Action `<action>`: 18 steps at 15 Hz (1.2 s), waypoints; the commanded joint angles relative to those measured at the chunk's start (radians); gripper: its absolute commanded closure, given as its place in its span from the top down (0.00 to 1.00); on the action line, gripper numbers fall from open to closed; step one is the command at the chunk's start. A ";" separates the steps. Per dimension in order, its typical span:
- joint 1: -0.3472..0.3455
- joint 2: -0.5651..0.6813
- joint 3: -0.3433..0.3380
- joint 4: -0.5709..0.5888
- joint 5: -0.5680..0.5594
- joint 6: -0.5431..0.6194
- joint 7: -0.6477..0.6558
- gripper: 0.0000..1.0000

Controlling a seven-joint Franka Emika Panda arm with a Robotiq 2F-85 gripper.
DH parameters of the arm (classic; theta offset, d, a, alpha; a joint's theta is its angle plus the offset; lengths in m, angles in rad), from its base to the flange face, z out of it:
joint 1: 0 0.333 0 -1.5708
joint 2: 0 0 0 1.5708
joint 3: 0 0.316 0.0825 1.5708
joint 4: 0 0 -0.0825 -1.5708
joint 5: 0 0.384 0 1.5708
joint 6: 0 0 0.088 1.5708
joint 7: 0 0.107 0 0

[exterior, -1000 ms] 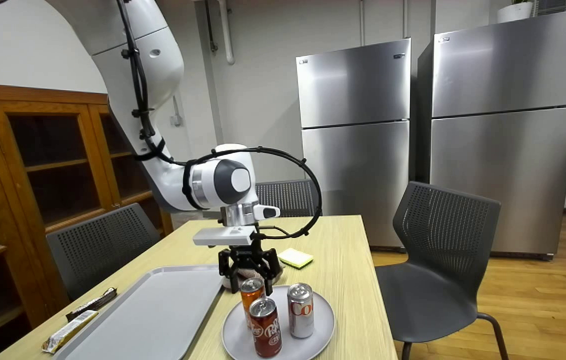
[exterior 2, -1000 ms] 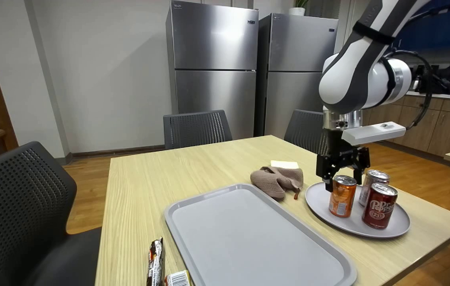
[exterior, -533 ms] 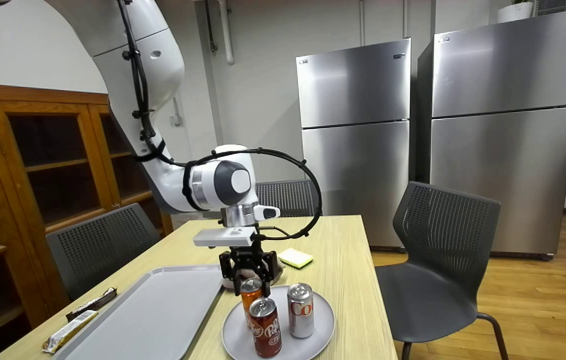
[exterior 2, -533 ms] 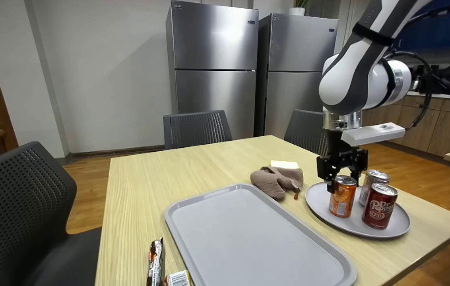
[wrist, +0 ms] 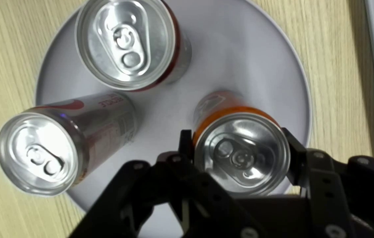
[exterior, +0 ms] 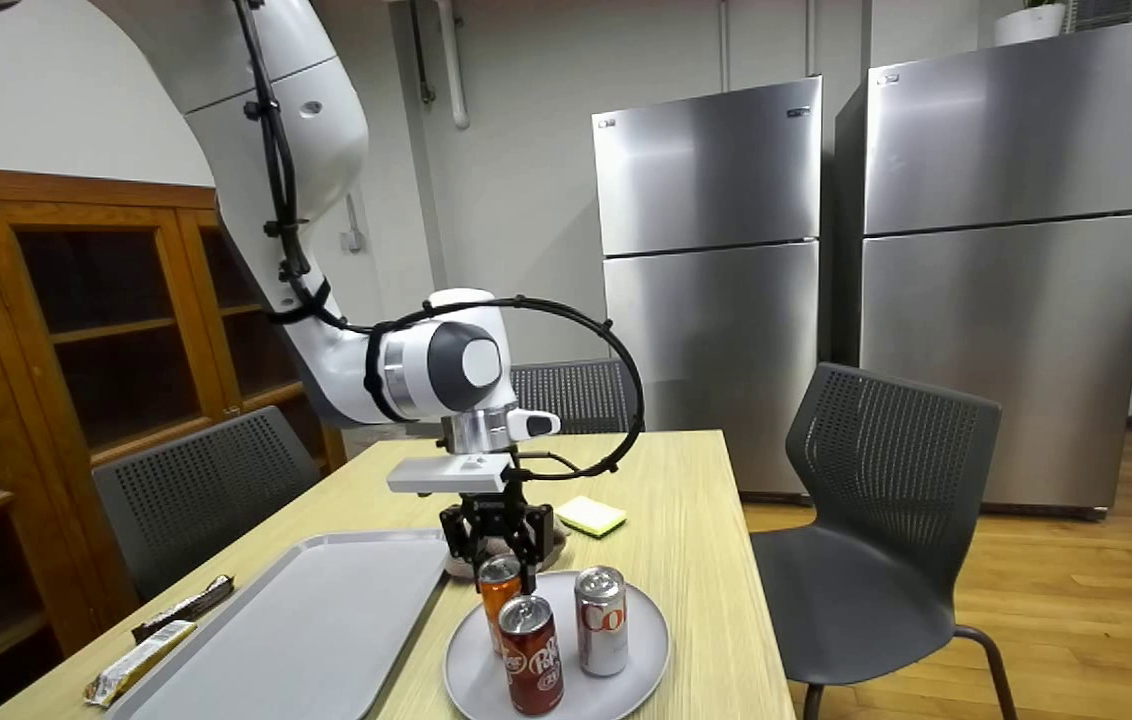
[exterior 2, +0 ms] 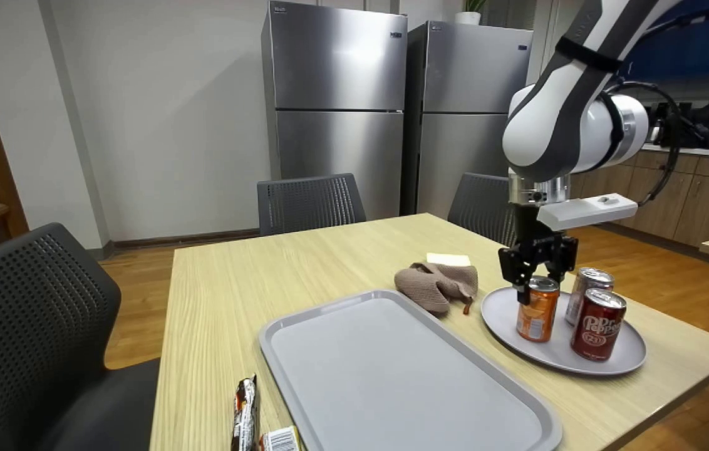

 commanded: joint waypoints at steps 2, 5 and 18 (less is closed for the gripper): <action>-0.011 -0.109 0.025 -0.068 0.007 -0.001 -0.039 0.38; -0.008 -0.187 0.045 -0.104 0.011 0.007 -0.067 0.38; 0.062 -0.252 0.180 -0.079 0.143 -0.008 -0.123 0.38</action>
